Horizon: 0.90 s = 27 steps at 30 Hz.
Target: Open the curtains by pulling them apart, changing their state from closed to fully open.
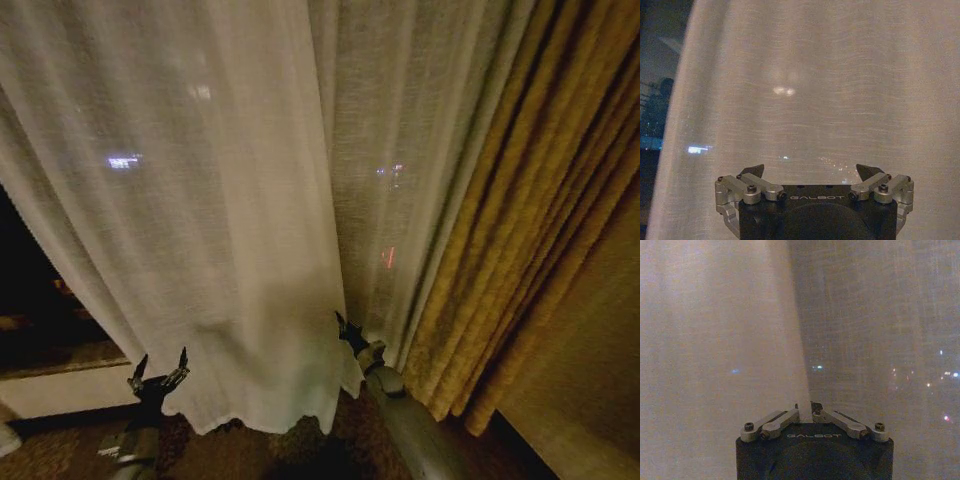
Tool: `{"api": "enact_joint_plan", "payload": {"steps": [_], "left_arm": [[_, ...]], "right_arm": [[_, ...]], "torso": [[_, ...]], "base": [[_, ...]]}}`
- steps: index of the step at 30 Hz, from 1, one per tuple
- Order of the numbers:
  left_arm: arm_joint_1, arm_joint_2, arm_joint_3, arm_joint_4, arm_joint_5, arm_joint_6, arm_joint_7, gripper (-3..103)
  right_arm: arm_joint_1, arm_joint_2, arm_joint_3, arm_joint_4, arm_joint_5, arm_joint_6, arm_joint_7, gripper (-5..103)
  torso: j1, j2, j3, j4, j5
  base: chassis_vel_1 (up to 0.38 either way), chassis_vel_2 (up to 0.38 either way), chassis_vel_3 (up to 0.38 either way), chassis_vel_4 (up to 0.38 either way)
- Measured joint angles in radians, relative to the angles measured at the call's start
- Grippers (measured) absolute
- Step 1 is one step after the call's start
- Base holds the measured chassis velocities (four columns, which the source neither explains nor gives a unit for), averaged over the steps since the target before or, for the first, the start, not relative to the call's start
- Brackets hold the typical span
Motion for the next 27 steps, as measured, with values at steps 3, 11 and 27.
{"api": "enact_joint_plan", "payload": {"steps": [3,11,27], "left_arm": [[0.000,0.000,0.000,0.000,0.000,0.000,0.000,100],[0.000,0.000,0.000,0.000,0.000,0.000,0.000,100],[0.000,0.000,0.000,0.000,0.000,0.000,-0.001,100]], "right_arm": [[0.003,0.005,0.000,-0.011,-0.042,0.024,0.014,0],[0.008,0.015,-0.003,-0.020,-0.072,0.067,0.057,0],[0.011,0.027,-0.008,-0.021,-0.084,0.052,0.033,0]], "torso": [[0.000,0.000,0.000,0.0000,0.0014],[0.000,0.000,0.000,0.0001,0.0008],[0.000,0.000,0.000,0.0002,0.0009]], "base": [[-0.042,-0.043,0.051,0.047],[0.000,0.000,0.000,0.000],[-0.015,0.002,0.011,0.003]]}}
